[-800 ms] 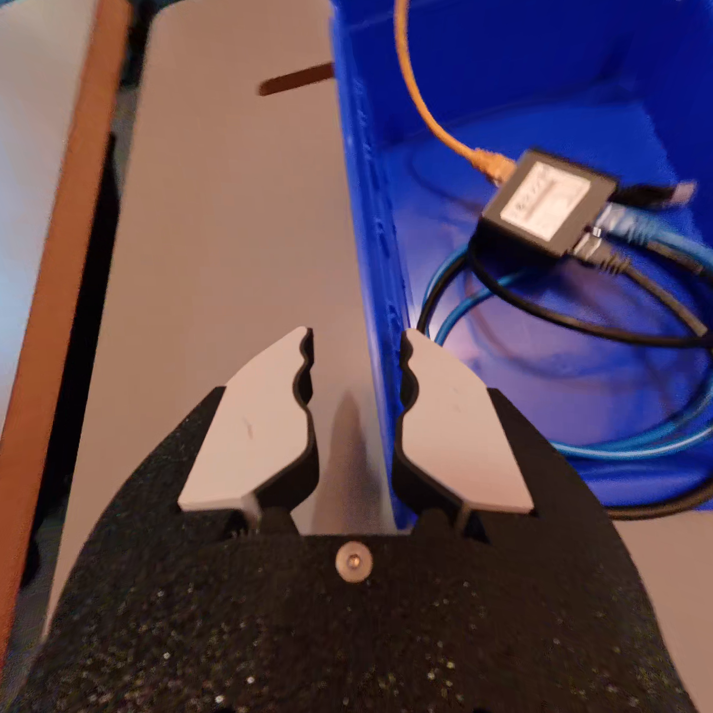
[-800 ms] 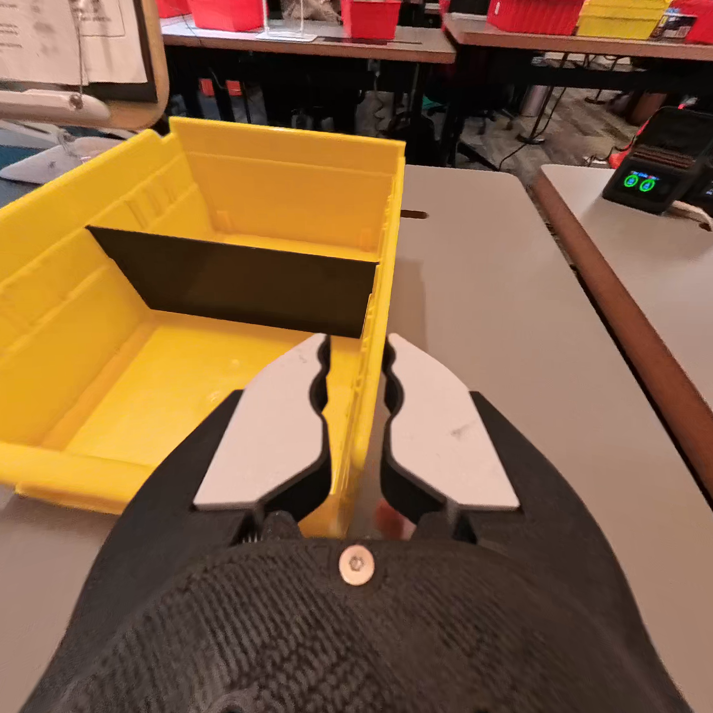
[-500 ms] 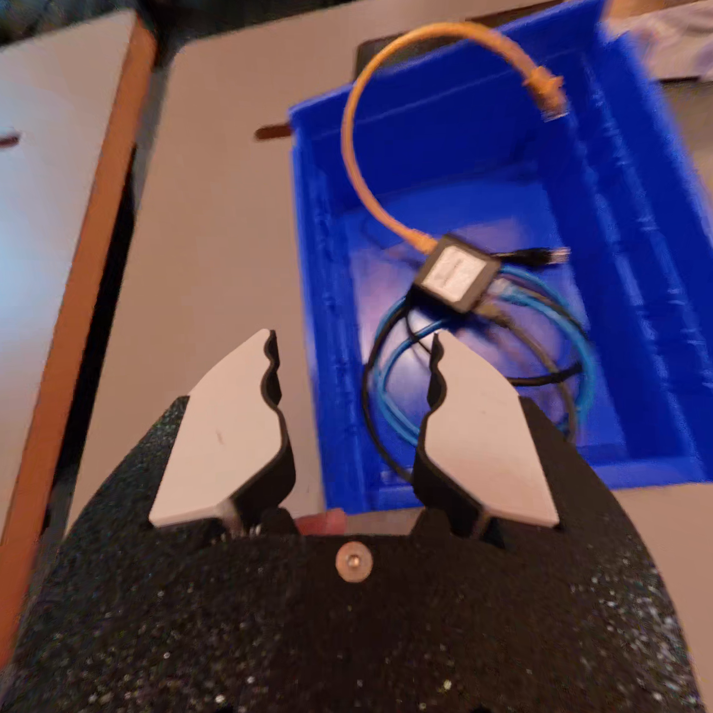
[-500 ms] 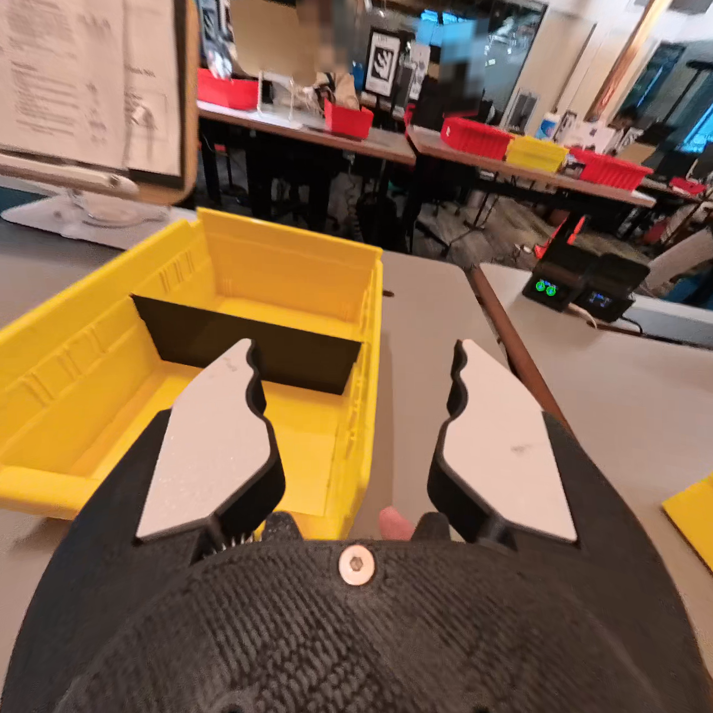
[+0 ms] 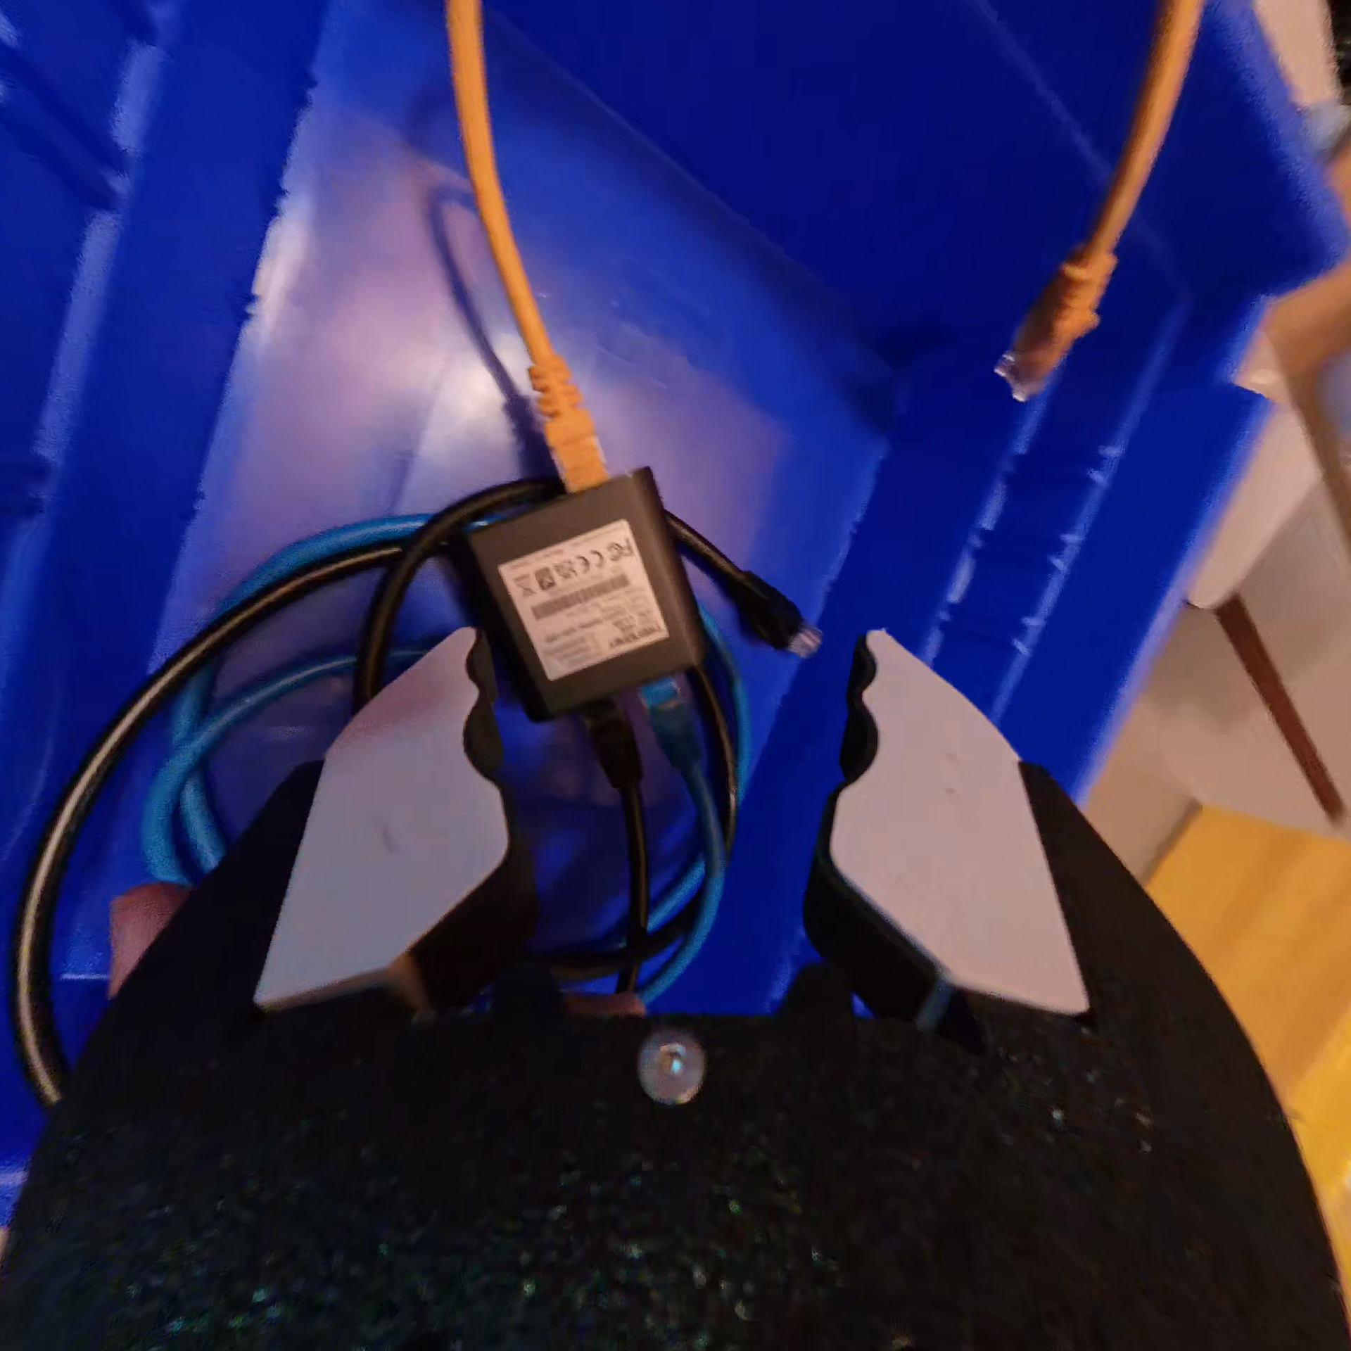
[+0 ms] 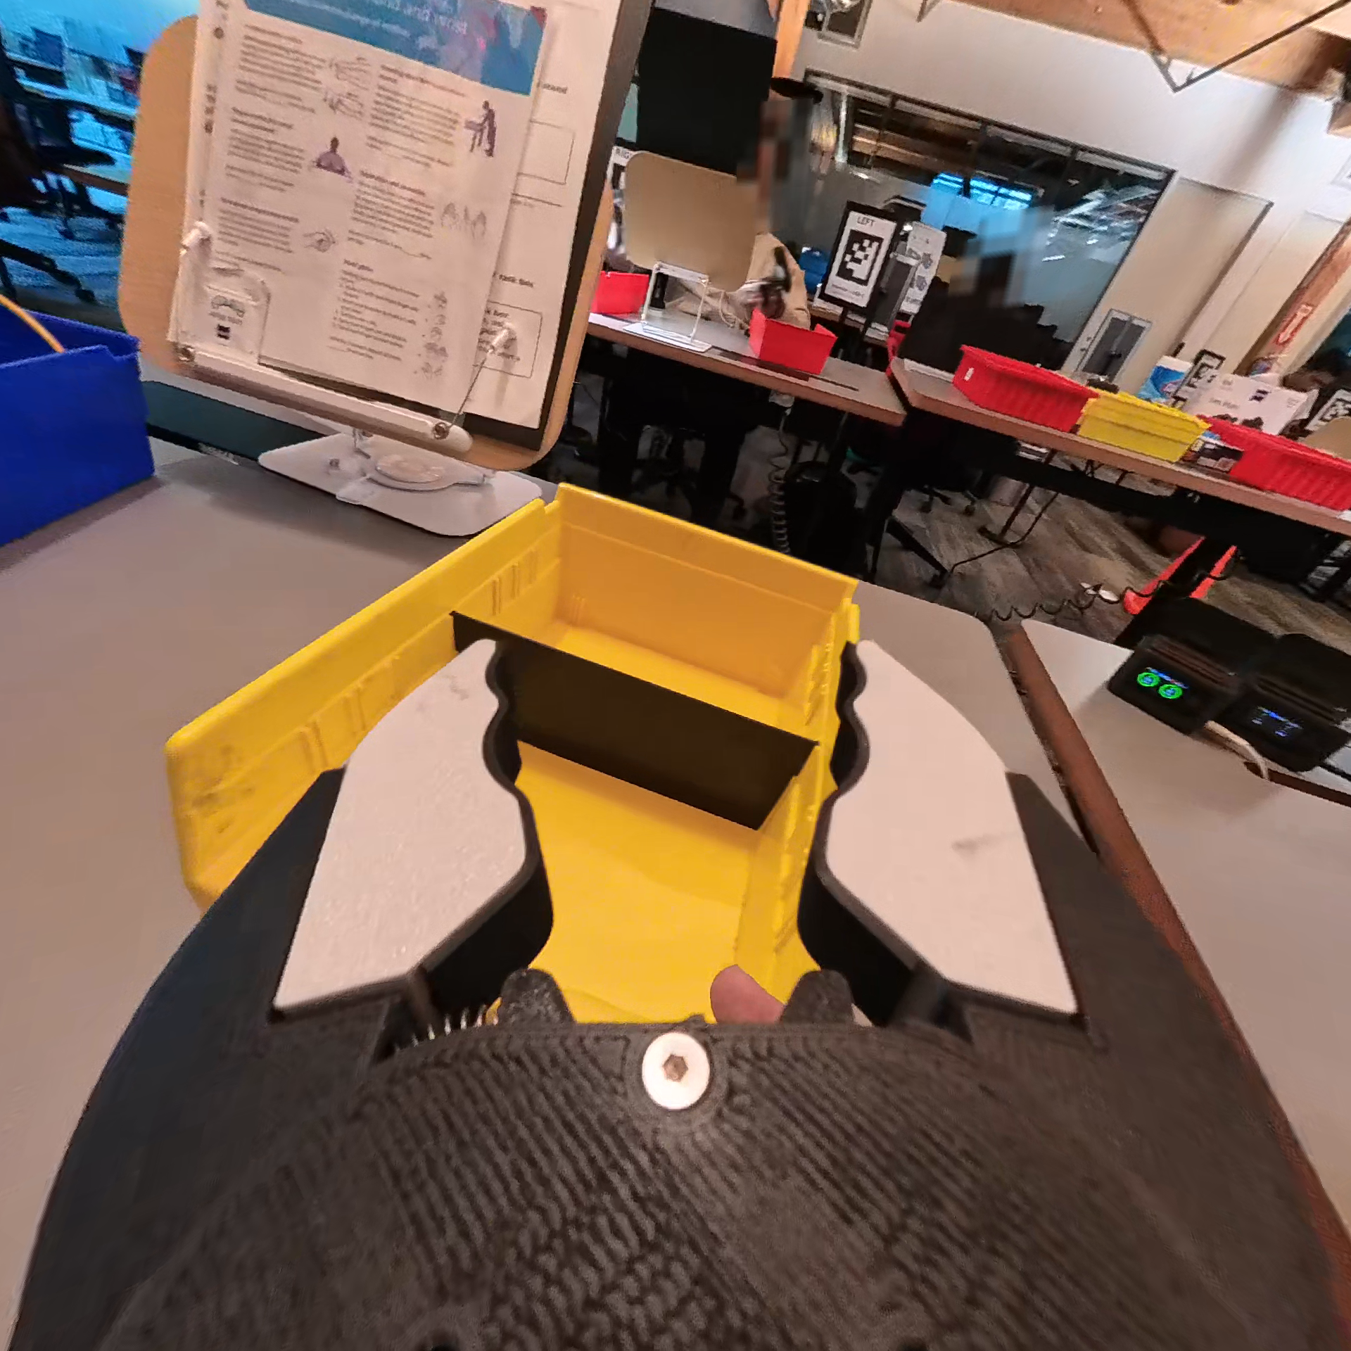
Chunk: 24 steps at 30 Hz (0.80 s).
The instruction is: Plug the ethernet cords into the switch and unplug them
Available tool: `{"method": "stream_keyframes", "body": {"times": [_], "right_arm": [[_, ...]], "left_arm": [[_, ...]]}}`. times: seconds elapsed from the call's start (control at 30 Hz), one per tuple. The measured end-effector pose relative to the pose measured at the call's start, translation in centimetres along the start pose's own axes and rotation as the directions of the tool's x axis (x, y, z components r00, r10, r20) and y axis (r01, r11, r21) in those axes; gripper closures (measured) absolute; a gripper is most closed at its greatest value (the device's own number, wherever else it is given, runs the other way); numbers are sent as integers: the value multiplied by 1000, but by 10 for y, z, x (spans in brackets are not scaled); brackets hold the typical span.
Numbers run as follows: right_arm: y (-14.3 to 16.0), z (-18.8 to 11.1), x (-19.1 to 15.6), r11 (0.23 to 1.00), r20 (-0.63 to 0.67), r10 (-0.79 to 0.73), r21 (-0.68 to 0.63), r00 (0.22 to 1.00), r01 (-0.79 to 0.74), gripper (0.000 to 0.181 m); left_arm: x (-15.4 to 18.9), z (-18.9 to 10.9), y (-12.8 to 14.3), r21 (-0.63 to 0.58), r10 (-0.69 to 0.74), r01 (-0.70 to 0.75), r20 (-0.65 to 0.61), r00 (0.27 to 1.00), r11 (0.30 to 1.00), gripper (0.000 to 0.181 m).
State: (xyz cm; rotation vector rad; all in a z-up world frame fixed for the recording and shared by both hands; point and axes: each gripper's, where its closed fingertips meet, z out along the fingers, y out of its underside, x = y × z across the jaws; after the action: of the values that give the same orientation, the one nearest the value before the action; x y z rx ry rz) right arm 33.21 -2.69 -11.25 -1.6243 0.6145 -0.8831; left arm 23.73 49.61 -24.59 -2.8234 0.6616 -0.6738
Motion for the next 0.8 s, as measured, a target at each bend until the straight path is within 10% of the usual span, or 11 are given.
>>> {"method": "stream_keyframes", "body": {"times": [0.4,0.8], "right_arm": [[14,6,3,999,38,37,-27,999,-36,100],[1,2,-8,1000,63,4,-8,998,-3,105]], "left_arm": [[-31,26,6,-54,54,-45,179,982,998,107],[-15,16,8,-14,246,-246,3,969,969,110]]}}
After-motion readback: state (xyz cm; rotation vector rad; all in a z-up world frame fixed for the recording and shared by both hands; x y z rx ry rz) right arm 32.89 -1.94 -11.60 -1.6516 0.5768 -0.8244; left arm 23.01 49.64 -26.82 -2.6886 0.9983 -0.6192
